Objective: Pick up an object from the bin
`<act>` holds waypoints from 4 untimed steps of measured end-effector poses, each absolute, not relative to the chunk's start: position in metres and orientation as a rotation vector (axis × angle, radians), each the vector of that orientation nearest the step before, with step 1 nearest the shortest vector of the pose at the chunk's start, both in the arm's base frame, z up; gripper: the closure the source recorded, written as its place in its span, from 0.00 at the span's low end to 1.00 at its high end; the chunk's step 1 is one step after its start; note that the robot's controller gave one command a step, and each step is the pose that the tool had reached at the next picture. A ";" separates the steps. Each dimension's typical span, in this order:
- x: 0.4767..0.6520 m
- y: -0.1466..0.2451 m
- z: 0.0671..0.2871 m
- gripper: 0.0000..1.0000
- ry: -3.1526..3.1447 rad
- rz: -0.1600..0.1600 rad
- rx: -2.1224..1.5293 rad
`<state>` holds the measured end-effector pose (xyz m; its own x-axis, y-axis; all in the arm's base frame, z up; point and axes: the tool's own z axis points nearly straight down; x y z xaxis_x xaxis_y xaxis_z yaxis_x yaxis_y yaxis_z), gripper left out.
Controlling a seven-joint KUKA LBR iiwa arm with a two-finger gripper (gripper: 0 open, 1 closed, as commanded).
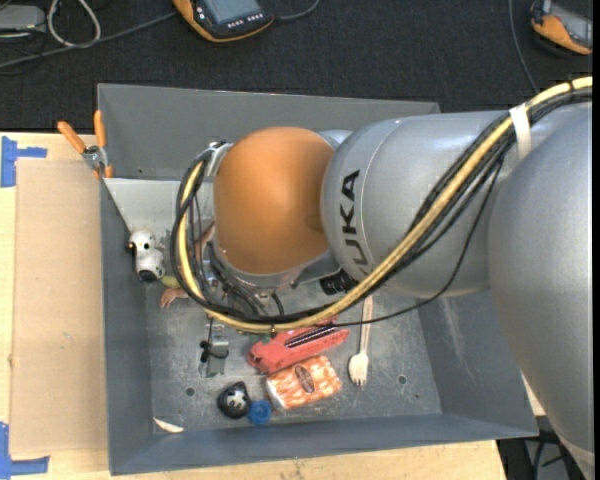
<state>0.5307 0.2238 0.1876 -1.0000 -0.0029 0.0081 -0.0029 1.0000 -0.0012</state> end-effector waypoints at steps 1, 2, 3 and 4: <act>0.533 0.223 0.191 0.00 -3.140 0.000 -0.003; 0.524 0.209 0.186 0.00 -3.146 -0.008 0.029; 0.525 0.192 0.215 0.00 -3.140 0.002 0.067; 0.522 0.168 0.179 0.00 -3.143 -0.006 0.103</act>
Offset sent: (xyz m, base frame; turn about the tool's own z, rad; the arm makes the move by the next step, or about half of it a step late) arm -0.0306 -0.0764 -0.0235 -0.0312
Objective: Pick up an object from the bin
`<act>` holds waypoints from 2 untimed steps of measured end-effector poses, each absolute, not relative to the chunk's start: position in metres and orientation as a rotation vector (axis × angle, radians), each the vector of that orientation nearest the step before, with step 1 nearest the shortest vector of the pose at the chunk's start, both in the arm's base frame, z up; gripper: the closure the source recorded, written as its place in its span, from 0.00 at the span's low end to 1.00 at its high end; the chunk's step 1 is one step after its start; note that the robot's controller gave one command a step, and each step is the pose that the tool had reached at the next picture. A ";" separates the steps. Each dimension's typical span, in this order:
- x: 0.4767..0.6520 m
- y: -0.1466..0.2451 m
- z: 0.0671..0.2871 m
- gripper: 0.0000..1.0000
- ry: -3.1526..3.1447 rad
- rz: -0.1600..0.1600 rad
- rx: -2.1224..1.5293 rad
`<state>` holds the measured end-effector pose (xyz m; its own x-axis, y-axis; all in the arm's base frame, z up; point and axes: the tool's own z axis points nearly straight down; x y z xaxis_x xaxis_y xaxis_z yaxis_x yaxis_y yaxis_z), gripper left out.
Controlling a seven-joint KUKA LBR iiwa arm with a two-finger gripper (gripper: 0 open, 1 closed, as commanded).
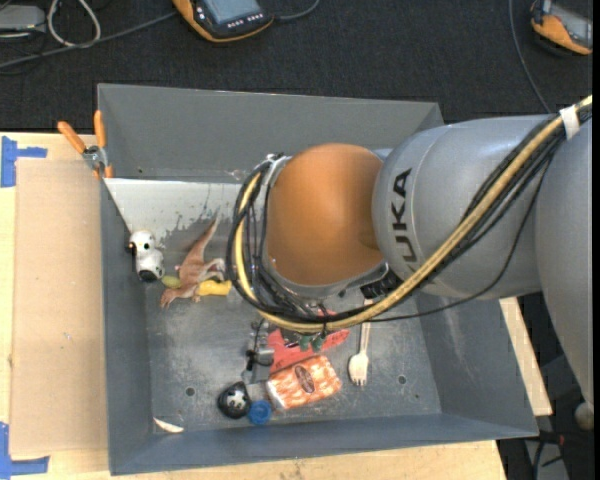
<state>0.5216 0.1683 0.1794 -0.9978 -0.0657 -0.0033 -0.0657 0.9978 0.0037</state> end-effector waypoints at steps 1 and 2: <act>0.526 0.149 0.161 0.00 3.147 0.004 -0.015; 0.526 0.121 0.126 0.00 3.130 0.006 -0.237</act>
Offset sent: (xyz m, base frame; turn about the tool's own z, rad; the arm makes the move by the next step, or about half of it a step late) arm -0.0006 -0.0810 -0.1094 -0.3009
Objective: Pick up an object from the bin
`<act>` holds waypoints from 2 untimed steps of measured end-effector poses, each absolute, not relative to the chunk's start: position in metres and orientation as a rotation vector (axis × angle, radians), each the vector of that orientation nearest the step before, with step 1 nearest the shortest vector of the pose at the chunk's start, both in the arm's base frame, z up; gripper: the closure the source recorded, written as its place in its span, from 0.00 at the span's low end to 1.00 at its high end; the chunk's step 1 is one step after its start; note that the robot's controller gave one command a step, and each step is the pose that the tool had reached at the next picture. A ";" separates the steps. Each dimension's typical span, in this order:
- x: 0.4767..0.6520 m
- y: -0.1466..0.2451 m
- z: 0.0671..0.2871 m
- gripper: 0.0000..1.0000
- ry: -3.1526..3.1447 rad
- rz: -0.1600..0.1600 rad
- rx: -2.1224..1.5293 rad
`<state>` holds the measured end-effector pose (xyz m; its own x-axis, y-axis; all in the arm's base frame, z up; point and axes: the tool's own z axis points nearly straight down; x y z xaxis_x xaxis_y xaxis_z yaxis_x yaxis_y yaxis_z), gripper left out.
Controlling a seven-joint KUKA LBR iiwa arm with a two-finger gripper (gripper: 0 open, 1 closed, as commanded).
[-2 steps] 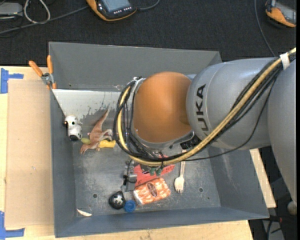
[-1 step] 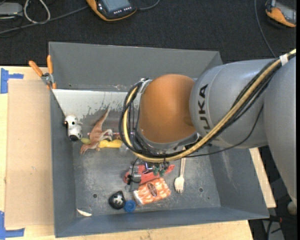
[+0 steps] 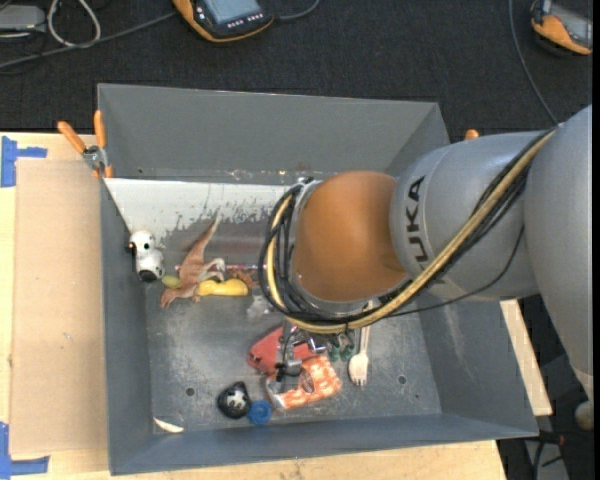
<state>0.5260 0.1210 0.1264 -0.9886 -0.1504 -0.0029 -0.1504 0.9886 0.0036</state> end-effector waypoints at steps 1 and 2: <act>0.526 0.087 0.095 0.00 3.106 0.008 -0.461; 0.516 0.010 0.076 1.00 3.138 0.005 0.189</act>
Offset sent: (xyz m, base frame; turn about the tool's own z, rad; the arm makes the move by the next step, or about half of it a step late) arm -0.0116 -0.1116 -0.0520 0.2688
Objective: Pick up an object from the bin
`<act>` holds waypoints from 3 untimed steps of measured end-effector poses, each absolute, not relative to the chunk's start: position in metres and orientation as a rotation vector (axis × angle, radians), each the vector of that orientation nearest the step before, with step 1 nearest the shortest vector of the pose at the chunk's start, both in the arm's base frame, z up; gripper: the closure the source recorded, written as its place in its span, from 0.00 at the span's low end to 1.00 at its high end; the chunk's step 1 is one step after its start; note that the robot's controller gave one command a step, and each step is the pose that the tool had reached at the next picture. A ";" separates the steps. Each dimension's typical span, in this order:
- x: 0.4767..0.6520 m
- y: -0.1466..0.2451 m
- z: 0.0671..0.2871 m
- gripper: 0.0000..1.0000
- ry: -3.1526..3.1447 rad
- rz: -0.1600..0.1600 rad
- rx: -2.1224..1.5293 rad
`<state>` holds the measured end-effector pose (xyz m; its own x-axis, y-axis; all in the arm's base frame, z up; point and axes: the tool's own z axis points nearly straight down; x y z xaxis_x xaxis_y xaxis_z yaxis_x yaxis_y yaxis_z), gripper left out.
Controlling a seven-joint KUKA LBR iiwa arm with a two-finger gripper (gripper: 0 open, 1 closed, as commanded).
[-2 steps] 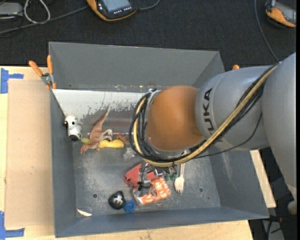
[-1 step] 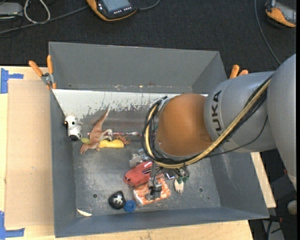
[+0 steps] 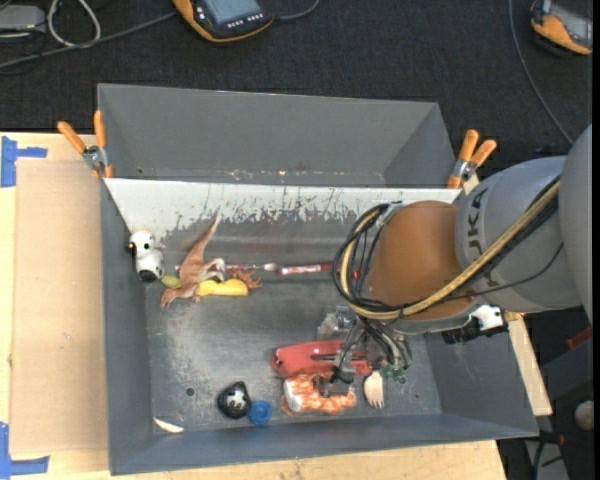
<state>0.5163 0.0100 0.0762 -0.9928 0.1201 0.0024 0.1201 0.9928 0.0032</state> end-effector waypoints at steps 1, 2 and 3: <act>0.516 0.010 0.076 1.00 -3.133 -0.006 -0.193; 0.516 0.010 0.076 1.00 -3.133 -0.006 -0.196; 0.516 0.010 0.076 1.00 -3.133 -0.007 -0.198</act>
Offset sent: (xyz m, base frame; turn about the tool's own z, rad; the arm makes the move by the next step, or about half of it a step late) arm 0.0000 0.0000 0.0000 0.0000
